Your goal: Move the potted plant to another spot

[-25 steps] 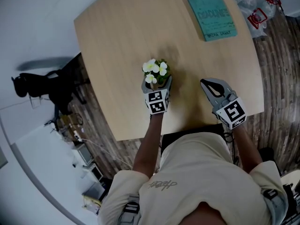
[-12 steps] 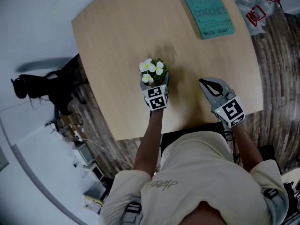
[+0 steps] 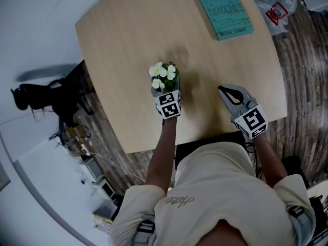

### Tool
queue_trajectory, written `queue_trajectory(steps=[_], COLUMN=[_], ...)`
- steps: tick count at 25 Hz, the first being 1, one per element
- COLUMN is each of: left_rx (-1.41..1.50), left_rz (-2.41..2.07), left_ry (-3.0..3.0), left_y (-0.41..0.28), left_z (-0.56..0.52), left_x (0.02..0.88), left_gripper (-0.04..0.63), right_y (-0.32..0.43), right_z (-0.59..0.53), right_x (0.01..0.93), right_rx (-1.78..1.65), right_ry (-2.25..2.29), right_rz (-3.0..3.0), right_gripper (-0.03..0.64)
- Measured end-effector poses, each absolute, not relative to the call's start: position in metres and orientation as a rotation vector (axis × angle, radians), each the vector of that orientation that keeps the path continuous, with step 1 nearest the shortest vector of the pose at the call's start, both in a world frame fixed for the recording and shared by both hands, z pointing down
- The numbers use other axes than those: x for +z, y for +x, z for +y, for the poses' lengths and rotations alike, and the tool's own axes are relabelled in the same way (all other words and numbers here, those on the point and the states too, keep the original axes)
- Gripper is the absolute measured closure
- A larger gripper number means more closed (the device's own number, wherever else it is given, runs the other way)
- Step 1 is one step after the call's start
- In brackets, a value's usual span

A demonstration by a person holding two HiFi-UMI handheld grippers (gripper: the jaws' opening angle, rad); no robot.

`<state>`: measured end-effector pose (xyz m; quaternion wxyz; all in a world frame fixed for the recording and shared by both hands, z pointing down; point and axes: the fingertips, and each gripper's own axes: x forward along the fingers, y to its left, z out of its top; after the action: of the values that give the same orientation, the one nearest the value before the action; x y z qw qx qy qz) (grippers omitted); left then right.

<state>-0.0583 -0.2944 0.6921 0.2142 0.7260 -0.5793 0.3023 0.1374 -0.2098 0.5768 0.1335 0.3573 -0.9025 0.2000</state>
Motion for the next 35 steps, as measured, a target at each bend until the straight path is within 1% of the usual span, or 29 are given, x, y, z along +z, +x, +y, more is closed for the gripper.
queue_trajectory(steps=[9,17,35], left_rx=[0.864,0.806,0.709], left_rz=[-1.574,-1.620,-1.811], left_ry=[2.037,2.005,1.826], left_y=[-0.060,-0.081,-0.199], left_z=[-0.289,-0.264,-0.174], left_x=[0.692,0.673,0.631], left_gripper=[0.244,0.244,0.244], right_y=[0.129,0.113,0.015], right_z=[-0.207,-0.198,-0.174], right_x=[0.574,0.573,0.534], right_rx=[0.575,0.551,0.414], right_ry=[1.036,0.989,0.750], right_rz=[-2.630,-2.645,-2.748], right_gripper=[0.614,0.614,0.614])
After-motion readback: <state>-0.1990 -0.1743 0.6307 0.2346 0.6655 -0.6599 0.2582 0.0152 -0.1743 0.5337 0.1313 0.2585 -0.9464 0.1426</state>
